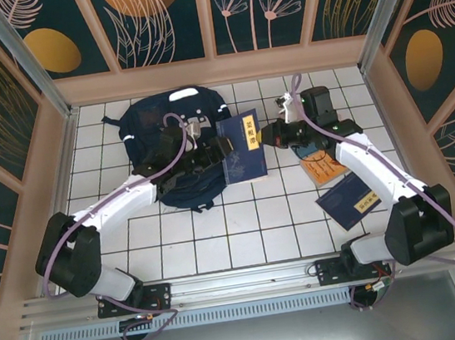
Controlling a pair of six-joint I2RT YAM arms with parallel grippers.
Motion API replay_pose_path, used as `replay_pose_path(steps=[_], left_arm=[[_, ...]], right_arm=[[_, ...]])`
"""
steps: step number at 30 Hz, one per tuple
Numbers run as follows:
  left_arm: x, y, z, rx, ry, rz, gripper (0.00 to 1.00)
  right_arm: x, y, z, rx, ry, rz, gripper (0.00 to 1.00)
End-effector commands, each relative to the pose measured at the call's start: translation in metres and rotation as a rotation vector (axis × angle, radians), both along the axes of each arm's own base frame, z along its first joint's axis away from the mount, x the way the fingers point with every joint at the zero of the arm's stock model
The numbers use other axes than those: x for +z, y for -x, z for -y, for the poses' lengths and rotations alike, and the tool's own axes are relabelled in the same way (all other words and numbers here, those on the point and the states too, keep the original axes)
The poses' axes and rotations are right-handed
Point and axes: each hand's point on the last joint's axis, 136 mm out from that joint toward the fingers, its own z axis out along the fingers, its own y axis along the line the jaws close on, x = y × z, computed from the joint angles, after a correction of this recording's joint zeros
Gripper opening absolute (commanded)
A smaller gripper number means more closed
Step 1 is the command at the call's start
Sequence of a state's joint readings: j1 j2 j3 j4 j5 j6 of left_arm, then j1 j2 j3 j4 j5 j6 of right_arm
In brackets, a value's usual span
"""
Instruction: Pack the student bag
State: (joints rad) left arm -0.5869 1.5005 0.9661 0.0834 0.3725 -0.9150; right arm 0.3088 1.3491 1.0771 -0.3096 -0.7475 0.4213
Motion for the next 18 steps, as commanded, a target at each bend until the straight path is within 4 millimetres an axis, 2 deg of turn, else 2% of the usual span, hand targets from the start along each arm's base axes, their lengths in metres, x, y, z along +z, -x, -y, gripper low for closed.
replay_pose_path(steps=[1, 2, 3, 5, 11, 14, 17, 18], left_arm=[[0.026, 0.001, 0.009, -0.049, 0.109, 0.027, 0.87], [0.018, 0.002, 0.008, -0.046, 0.088, 0.008, 0.87], [0.028, -0.003, 0.010, -0.047, 0.093, 0.025, 0.86], [0.033, -0.003, 0.013, -0.062, 0.122, 0.036, 0.83], [0.080, 0.008, 0.020, -0.121, 0.260, 0.128, 0.46], [0.082, 0.016, 0.016, -0.118, 0.286, 0.133, 0.27], [0.087, 0.017, 0.011, -0.100, 0.288, 0.140, 0.04], [0.089, 0.016, 0.009, -0.083, 0.284, 0.142, 0.01]], right_arm=[[0.042, 0.005, -0.019, 0.128, -0.161, 0.057, 0.00], [0.043, 0.005, -0.020, 0.138, -0.170, 0.052, 0.00], [0.044, 0.005, -0.021, 0.143, -0.174, 0.047, 0.00], [0.043, 0.003, -0.021, 0.145, -0.171, 0.042, 0.00], [0.024, -0.011, -0.014, 0.087, -0.110, 0.000, 0.03], [0.014, -0.017, -0.010, 0.057, -0.100, -0.030, 0.07], [0.012, -0.022, -0.007, 0.017, -0.091, -0.031, 0.20], [0.010, -0.027, -0.002, -0.028, -0.069, -0.031, 0.30]])
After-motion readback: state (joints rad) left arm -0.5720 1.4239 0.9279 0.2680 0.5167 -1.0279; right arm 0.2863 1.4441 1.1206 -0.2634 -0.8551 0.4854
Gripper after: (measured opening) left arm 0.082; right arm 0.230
